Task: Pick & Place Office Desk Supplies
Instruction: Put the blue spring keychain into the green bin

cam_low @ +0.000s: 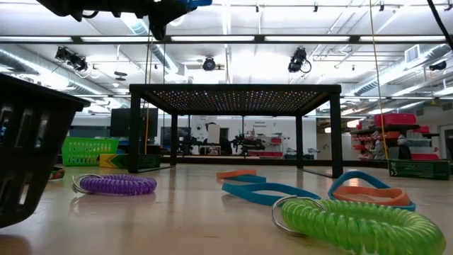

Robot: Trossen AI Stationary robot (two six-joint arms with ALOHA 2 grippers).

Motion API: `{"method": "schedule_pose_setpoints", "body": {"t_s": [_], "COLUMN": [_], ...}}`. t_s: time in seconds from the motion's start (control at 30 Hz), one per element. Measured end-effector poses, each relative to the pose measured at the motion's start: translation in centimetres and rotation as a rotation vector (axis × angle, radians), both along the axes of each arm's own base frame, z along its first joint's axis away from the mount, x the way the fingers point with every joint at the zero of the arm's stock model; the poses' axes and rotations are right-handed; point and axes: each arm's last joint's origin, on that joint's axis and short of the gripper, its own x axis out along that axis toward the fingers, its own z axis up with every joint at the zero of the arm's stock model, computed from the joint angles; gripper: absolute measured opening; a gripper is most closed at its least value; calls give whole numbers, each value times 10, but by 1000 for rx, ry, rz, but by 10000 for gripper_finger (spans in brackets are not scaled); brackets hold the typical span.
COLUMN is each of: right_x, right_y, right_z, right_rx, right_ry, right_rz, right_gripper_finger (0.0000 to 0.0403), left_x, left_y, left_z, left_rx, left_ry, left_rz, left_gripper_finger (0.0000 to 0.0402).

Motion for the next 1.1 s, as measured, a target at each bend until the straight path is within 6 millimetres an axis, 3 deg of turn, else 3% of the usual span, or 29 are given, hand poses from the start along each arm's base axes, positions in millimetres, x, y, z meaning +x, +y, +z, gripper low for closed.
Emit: {"method": "schedule_pose_setpoints", "body": {"t_s": [0.23,0.43,0.53,1.1], "right_x": [0,0,0,-7], "right_y": [1,1,1,11], "right_z": [0,0,0,6], "right_rx": [7,9,10,56], "right_ry": [-3,-3,-3,-35], "right_rz": [25,28,31,50], "right_gripper_finger": [10,10,27,207], "left_x": [0,0,0,-4], "left_y": [2,2,2,5], "left_z": [-1,-4,-6,-13], "left_rx": [9,49,62,118], "left_ry": [8,41,61,159], "left_rz": [62,80,79,147], "left_gripper_finger": [111,25,25,25]}}
